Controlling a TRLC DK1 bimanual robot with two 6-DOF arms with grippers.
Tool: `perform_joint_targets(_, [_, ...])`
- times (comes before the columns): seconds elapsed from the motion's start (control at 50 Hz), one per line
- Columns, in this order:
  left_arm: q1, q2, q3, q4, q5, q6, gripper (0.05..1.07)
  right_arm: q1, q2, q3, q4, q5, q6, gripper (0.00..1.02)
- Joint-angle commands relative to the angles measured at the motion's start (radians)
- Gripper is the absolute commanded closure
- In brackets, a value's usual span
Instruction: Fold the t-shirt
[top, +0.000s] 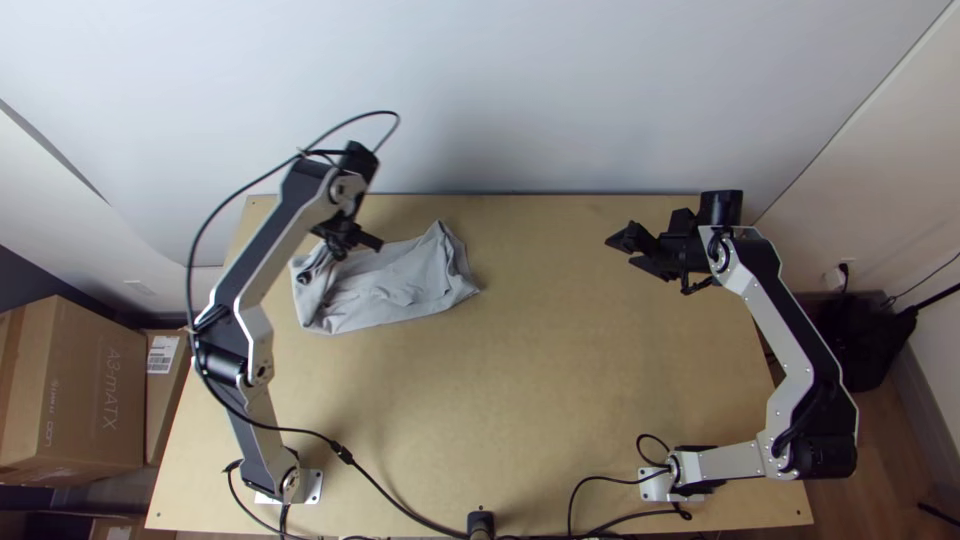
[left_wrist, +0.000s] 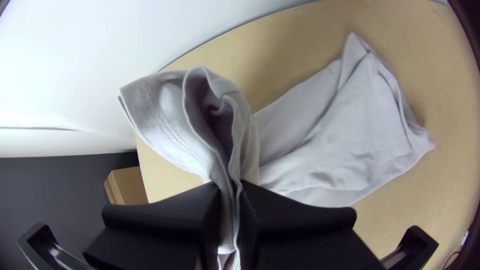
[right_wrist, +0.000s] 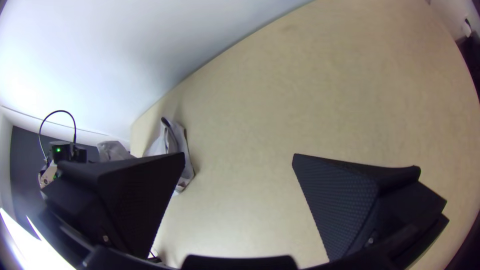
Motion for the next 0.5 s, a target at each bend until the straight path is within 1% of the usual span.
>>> perform_joint_targets(0.0, [-0.088, 0.055, 0.07, -0.027, -0.045, -0.078, 1.05, -0.006, -0.053, -0.052, -0.002, 0.004, -0.013, 0.03])
perform_joint_targets(0.18, [-0.192, 0.139, 0.141, -0.027, -0.06, -0.12, 1.05, 0.002, -0.103, -0.143, 0.006, 0.004, -0.019, 0.03])
perform_joint_targets(0.36, [-0.235, 0.234, 0.199, -0.015, -0.079, -0.151, 1.05, 0.01, -0.149, -0.218, 0.01, 0.004, -0.015, 0.03])
perform_joint_targets(0.48, [-0.257, 0.3, 0.248, -0.003, -0.117, -0.181, 1.05, 0.031, -0.186, -0.272, 0.01, 0.004, -0.012, 0.03])
